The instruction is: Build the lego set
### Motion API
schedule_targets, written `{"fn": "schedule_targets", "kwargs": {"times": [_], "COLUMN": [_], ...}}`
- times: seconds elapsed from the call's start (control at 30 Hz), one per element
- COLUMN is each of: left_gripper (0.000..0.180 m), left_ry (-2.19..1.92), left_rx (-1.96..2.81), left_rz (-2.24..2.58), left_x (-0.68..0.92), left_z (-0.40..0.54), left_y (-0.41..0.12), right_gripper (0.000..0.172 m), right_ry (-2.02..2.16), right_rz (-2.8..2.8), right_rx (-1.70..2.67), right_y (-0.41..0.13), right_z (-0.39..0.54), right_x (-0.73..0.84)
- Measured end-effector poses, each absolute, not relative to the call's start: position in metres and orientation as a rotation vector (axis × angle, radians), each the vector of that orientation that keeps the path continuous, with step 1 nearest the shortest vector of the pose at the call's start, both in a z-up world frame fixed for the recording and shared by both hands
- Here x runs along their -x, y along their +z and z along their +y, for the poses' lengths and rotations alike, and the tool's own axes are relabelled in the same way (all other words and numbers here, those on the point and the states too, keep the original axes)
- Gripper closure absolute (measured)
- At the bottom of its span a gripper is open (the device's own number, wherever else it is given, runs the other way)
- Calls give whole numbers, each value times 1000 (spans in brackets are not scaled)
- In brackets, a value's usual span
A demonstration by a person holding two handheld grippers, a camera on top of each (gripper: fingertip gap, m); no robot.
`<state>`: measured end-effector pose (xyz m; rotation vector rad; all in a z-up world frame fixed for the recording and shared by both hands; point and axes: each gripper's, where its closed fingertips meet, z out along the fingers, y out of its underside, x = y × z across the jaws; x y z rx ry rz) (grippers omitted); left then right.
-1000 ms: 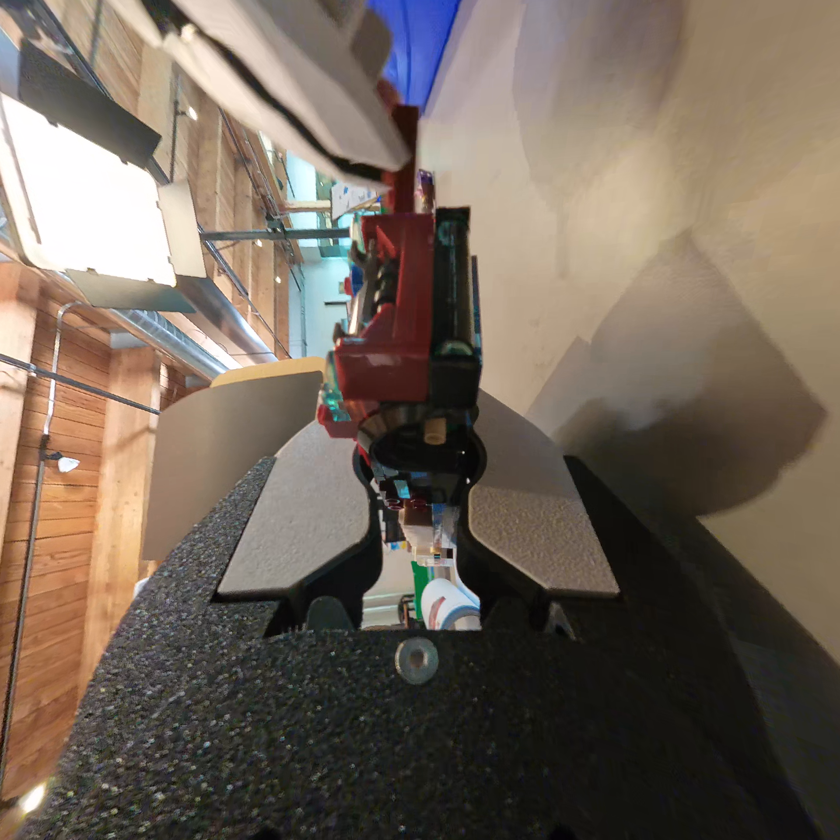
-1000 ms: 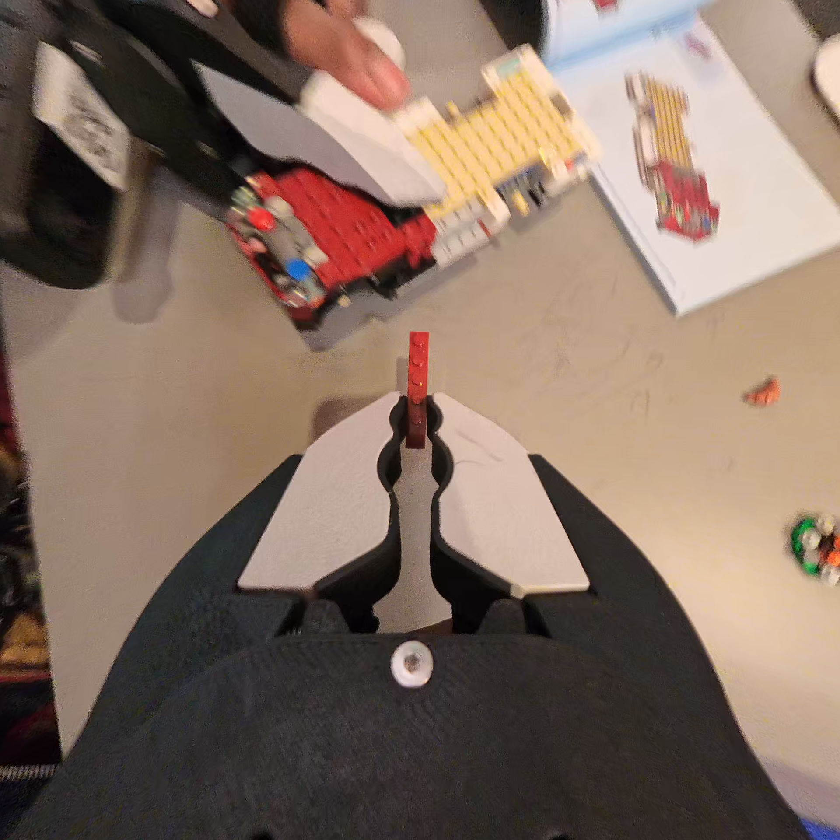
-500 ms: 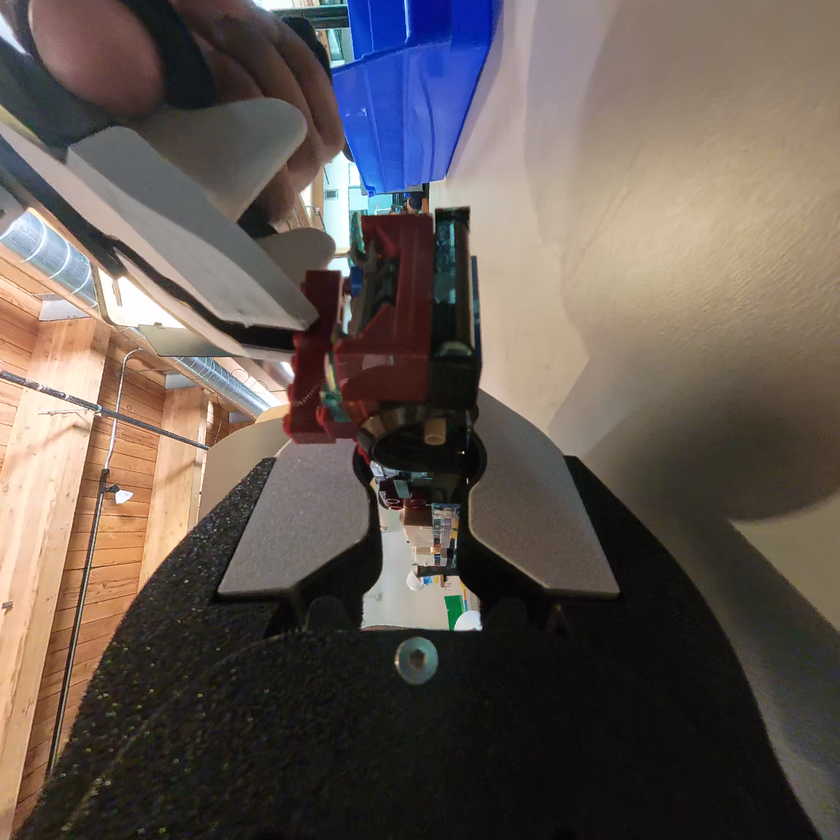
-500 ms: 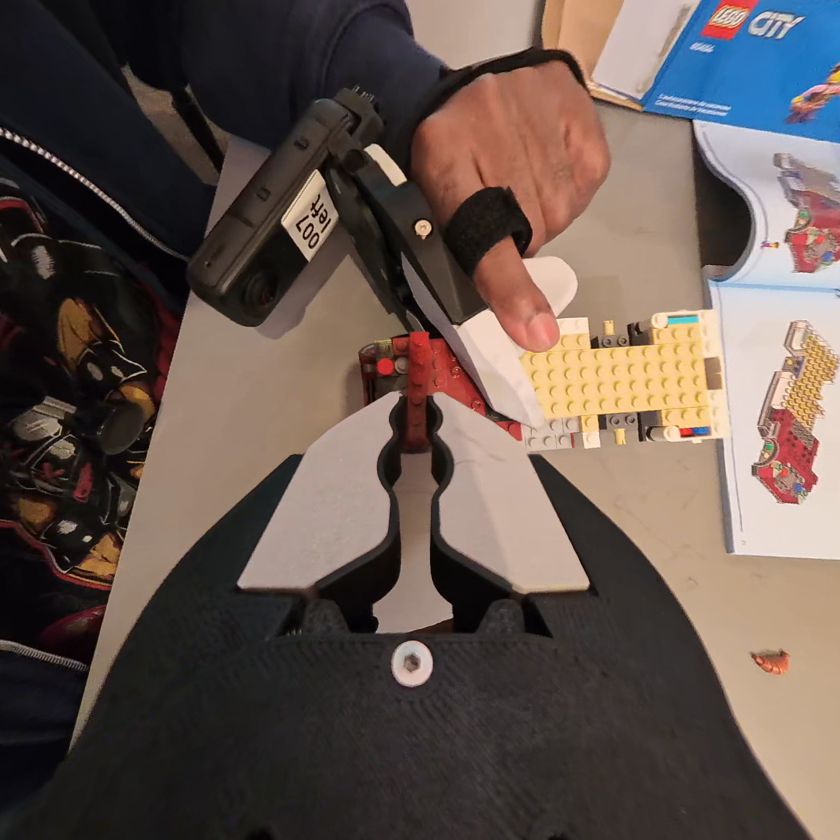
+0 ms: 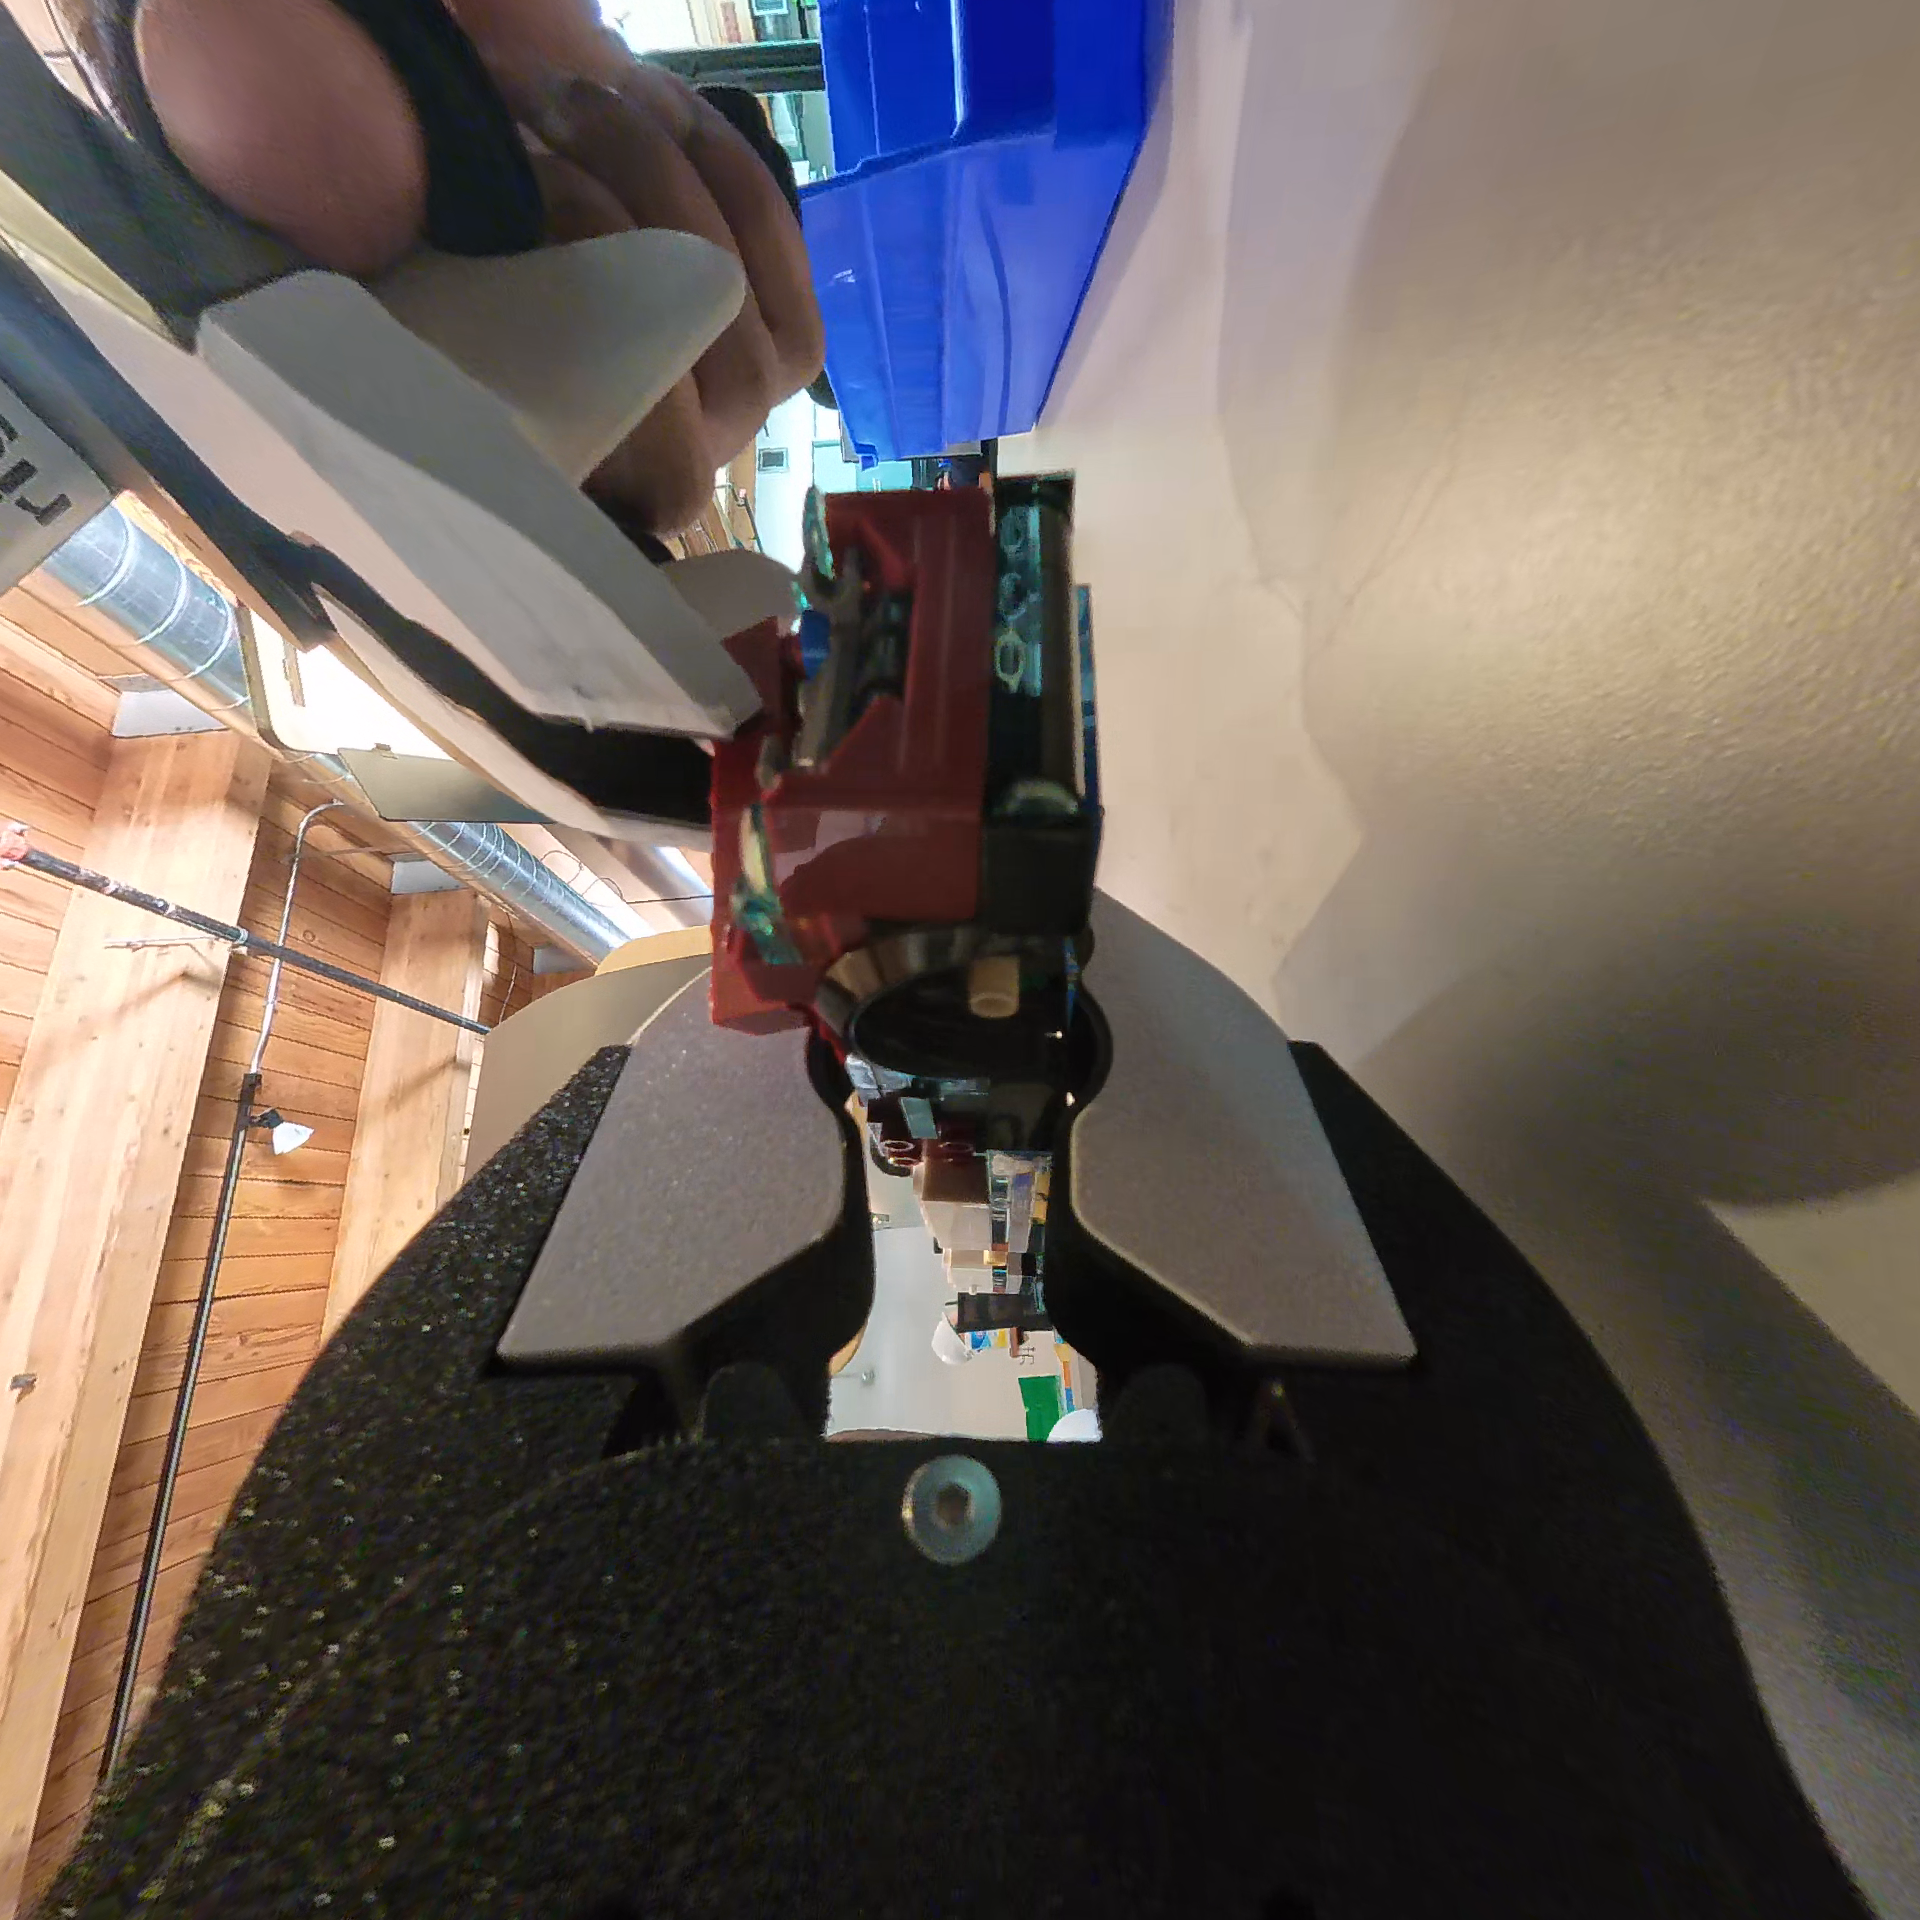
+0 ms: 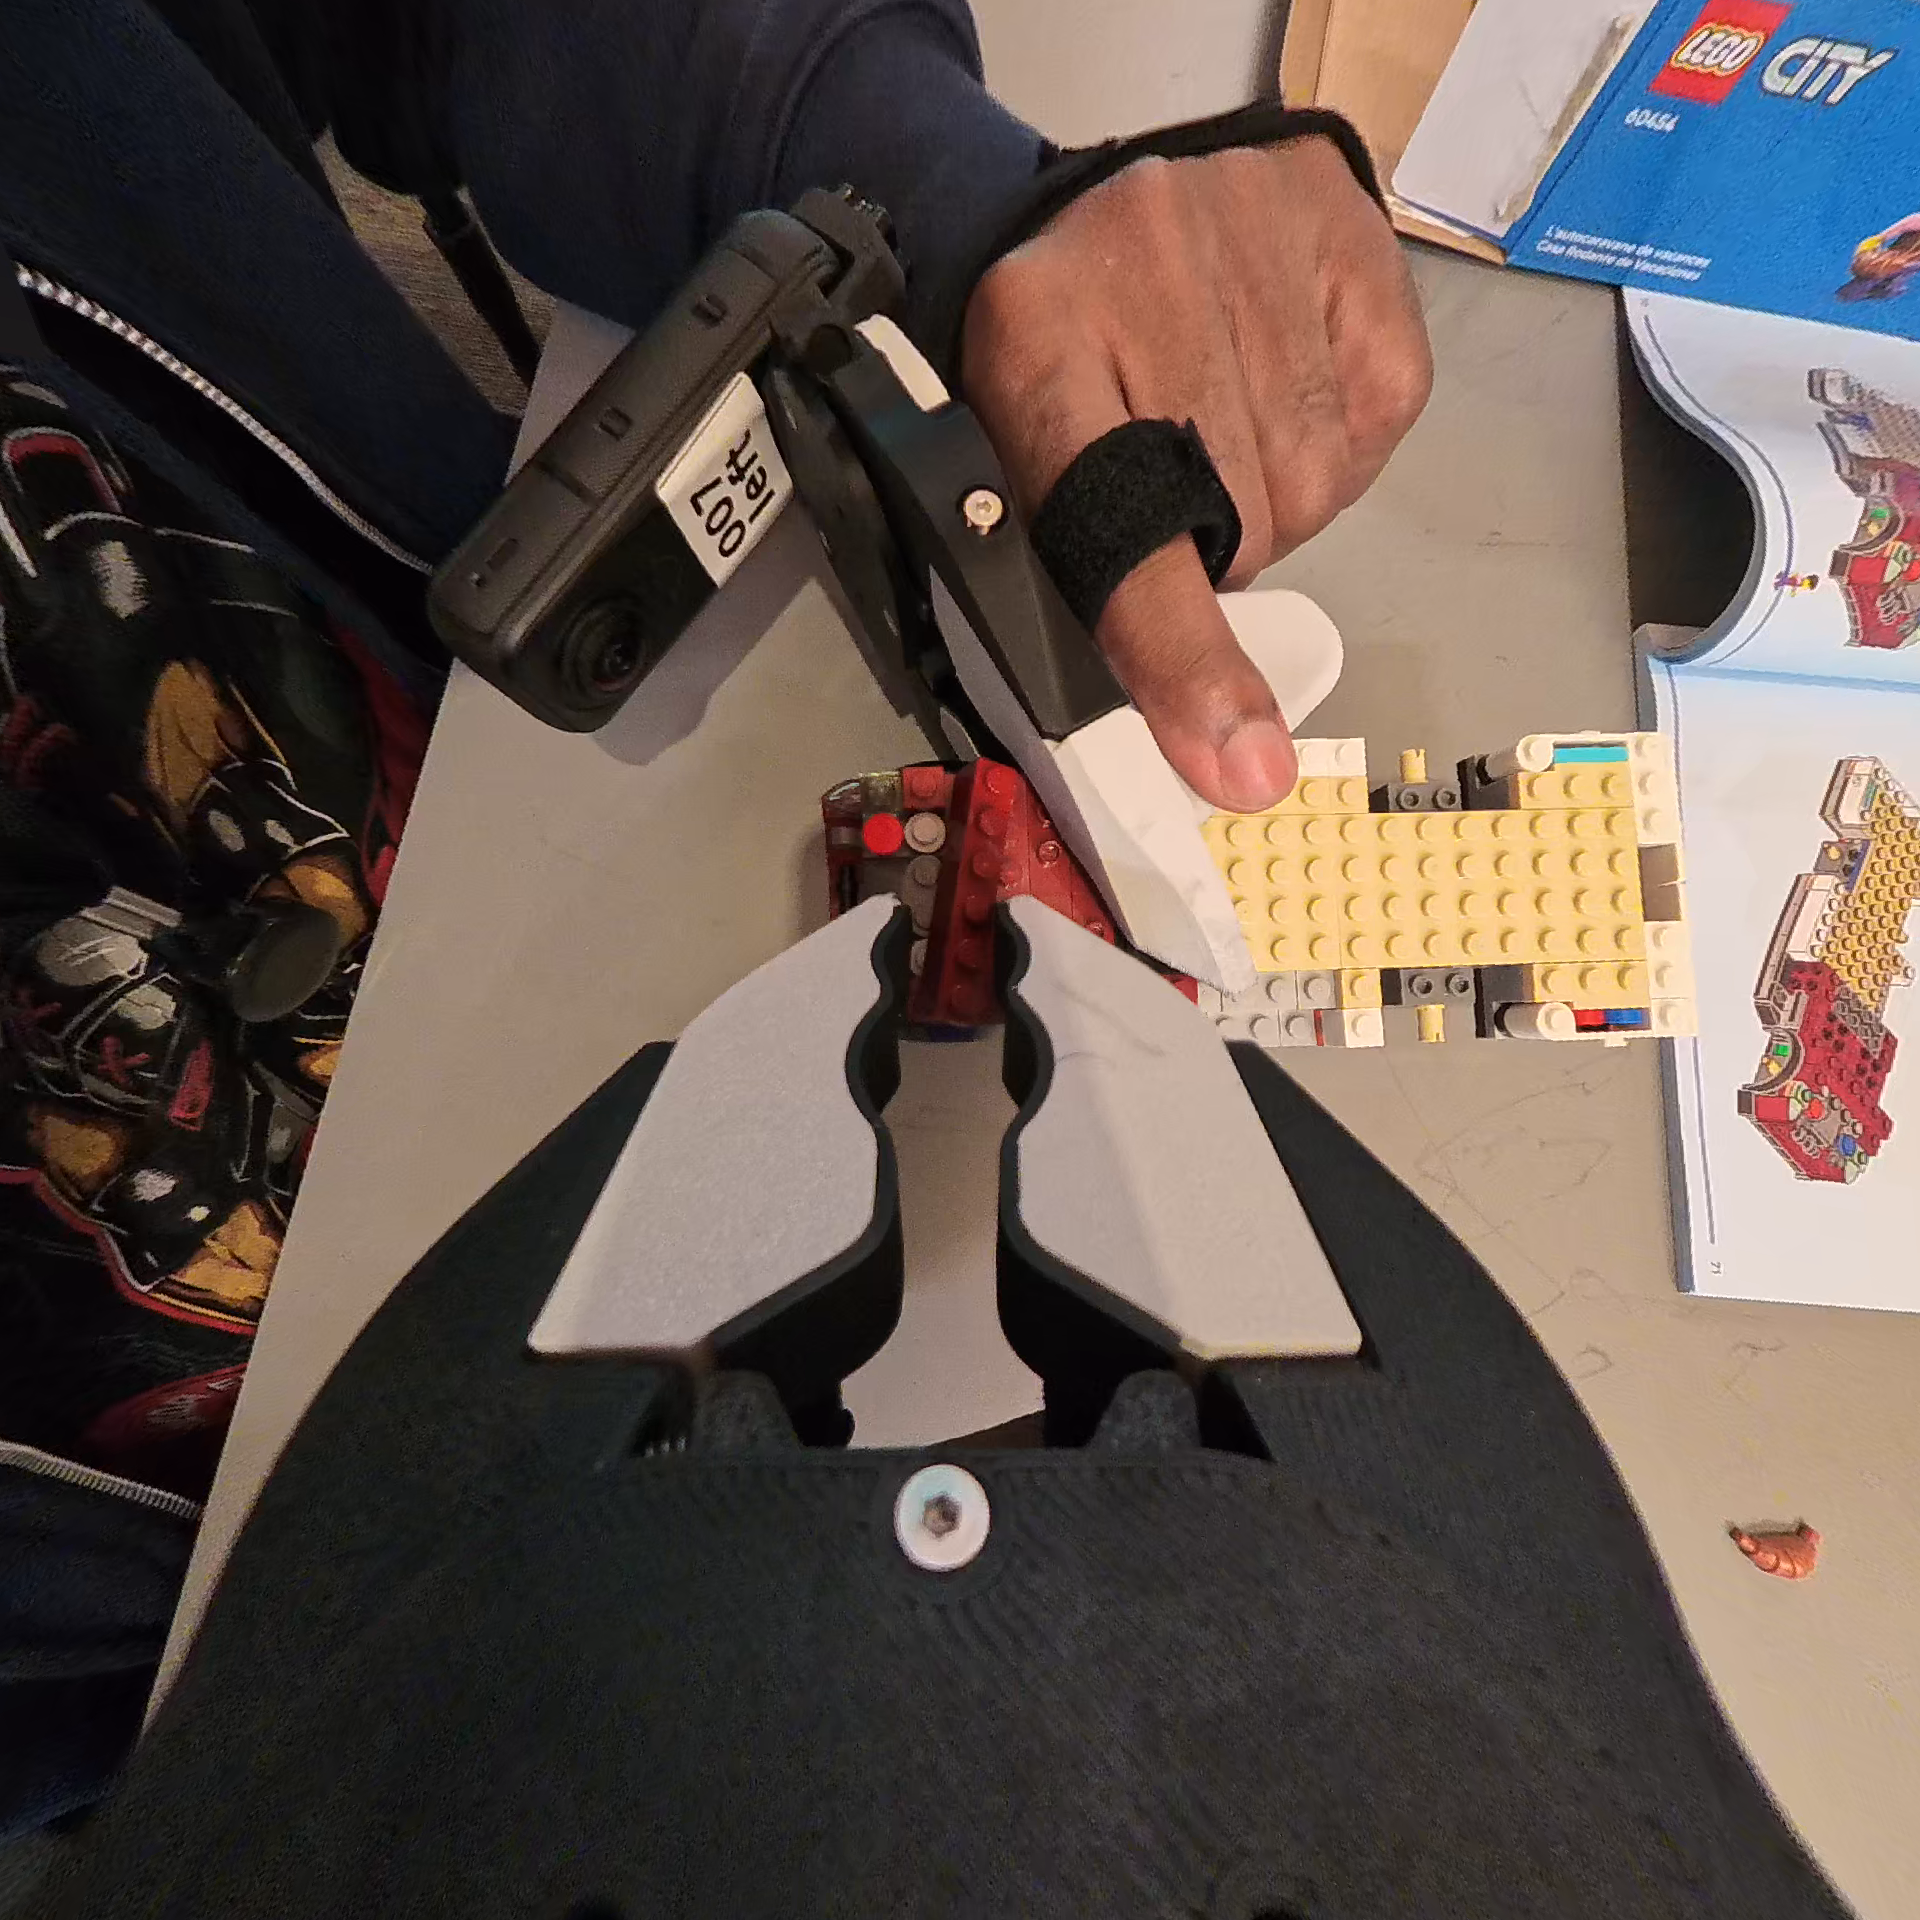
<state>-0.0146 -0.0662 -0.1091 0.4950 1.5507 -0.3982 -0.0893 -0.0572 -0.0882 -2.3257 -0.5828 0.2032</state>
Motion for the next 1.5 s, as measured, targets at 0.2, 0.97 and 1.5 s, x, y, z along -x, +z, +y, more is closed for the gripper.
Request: {"fn": "schedule_targets", "kwargs": {"times": [0.2, 0.97, 1.5], "left_gripper": [145, 145, 145], "left_ry": [-400, -385, -375], "left_rx": [-497, -503, -482], "left_rz": [1550, 1548, 1546], "left_x": [14, 12, 10], "left_z": [-67, -67, -63], "left_y": [-109, -110, -108], "right_gripper": [157, 166, 162], "right_ry": [194, 89, 44], "right_rz": [-578, -565, -566], "right_rx": [2304, 2293, 2276], "right_y": [-85, -85, -85], "right_z": [-56, -54, -56], "right_x": [89, 91, 88]}}
